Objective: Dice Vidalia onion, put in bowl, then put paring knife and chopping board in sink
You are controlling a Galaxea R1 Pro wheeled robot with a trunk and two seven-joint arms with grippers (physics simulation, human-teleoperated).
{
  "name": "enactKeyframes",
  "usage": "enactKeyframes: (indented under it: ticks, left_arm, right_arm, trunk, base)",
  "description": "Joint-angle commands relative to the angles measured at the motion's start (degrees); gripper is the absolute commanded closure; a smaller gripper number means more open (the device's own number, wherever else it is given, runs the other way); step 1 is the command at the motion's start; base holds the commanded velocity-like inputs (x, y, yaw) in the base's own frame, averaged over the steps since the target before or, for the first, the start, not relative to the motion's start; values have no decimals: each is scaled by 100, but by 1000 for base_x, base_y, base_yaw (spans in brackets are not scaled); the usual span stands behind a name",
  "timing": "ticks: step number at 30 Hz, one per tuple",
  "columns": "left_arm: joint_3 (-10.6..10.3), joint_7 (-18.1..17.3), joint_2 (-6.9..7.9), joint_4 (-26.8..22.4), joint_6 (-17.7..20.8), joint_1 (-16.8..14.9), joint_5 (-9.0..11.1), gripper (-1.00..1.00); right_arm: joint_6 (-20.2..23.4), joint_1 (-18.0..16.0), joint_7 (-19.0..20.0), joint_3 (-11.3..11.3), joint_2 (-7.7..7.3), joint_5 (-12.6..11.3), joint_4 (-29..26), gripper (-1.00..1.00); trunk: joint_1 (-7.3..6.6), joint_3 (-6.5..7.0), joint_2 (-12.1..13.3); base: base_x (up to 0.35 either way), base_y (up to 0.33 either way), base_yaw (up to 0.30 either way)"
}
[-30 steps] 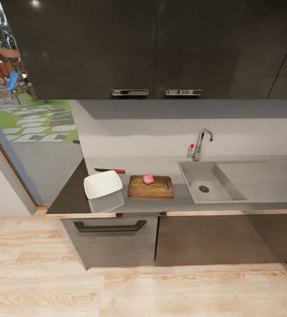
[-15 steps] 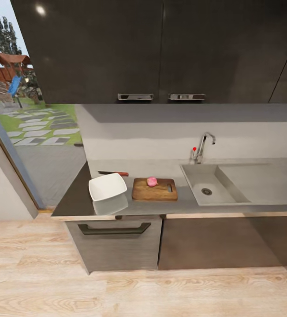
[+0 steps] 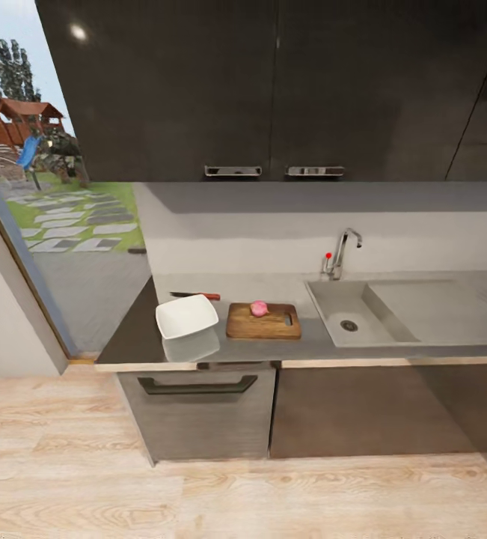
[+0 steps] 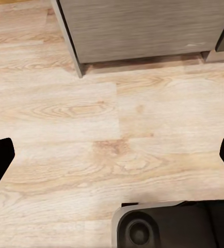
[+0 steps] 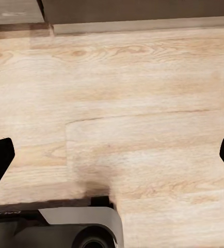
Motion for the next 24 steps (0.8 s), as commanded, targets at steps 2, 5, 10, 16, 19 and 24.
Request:
enactKeyframes:
  ticks: [2, 5, 10, 16, 19, 24]
  left_arm:
    - [-48, 26, 10, -9, -9, -2, 57, -100]
    - [-48, 24, 10, -10, -9, -2, 58, -100]
    - [-48, 30, 10, -11, -9, -2, 55, -100]
    - [-48, 25, 12, -9, -9, -2, 54, -100]
    - [-48, 24, 10, -9, -9, -2, 54, -100]
    - [-48, 23, 10, -9, -9, -2, 54, -100]
  right_arm:
    - [-18, -4, 37, -48, 6, 28, -2, -100]
    - [-18, -4, 37, -48, 6, 28, -2, -100]
    - [-18, -4, 37, -48, 6, 28, -2, -100]
    - [-22, -4, 37, -47, 20, 25, -25, -100]
    - [-80, -4, 38, -42, 33, 33, -186, -100]
    - [373, -4, -26, -26, 120, 29, -1828, -100]
  trunk:
    - [1, 8, -11]
    - [1, 35, -11]
    - [1, 80, -11]
    - [1, 134, -11]
    - [1, 151, -11]
    - [1, 158, -11]
  base:
    - [-287, 66, 0]
    - [-300, 69, 0]
    - [-307, 73, 0]
    - [-175, 43, 0]
    - [-20, 5, 0]
    - [-5, 1, 0]
